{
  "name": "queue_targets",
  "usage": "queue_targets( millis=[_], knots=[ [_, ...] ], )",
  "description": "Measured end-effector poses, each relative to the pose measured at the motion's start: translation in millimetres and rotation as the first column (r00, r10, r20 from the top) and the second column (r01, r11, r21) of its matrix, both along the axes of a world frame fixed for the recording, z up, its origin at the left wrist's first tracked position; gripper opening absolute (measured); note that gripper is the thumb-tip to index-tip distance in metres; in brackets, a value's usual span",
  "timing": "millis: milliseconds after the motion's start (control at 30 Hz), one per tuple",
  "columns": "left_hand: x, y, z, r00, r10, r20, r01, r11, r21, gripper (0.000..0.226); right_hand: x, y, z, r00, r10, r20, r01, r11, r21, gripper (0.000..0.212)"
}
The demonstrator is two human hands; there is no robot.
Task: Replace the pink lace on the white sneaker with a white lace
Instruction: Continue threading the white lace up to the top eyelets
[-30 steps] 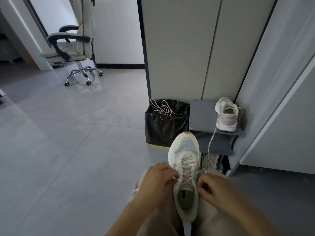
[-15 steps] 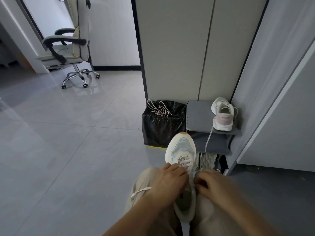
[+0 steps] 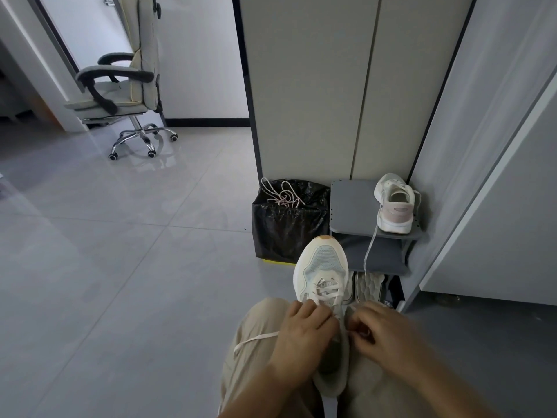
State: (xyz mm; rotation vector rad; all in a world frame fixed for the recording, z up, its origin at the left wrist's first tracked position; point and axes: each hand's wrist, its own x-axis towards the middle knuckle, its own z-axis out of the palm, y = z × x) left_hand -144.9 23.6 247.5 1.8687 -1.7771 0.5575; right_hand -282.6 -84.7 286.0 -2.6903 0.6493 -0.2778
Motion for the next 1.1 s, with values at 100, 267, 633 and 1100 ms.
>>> queue_targets(
  millis=[100, 267, 633, 1100],
  knots=[
    [1.1, 7.7, -4.7, 0.978, 0.116, -0.173, -0.104, 0.992, 0.077, 0.012, -1.8, -3.3, -7.4, 1.000, -0.012, 0.002, 0.012, 1.000, 0.002, 0.010],
    [7.7, 26.2, -3.2, 0.909, 0.291, -0.299, -0.238, 0.950, 0.204, 0.023, 4.9, 8.5, 1.0, 0.998, -0.058, 0.040, 0.055, 0.996, 0.072, 0.019],
    [2.0, 31.1, 0.9, 0.902, 0.305, -0.306, -0.238, 0.942, 0.236, 0.013, 6.7, 20.4, 4.2, 0.987, -0.123, -0.108, 0.110, 0.987, -0.113, 0.047],
    [29.9, 15.6, 22.8, 0.698, 0.293, -0.653, -0.102, 0.944, 0.315, 0.010, 20.2, -14.5, -1.0, 0.968, -0.188, 0.165, 0.142, 0.956, 0.258, 0.007]
  ],
)
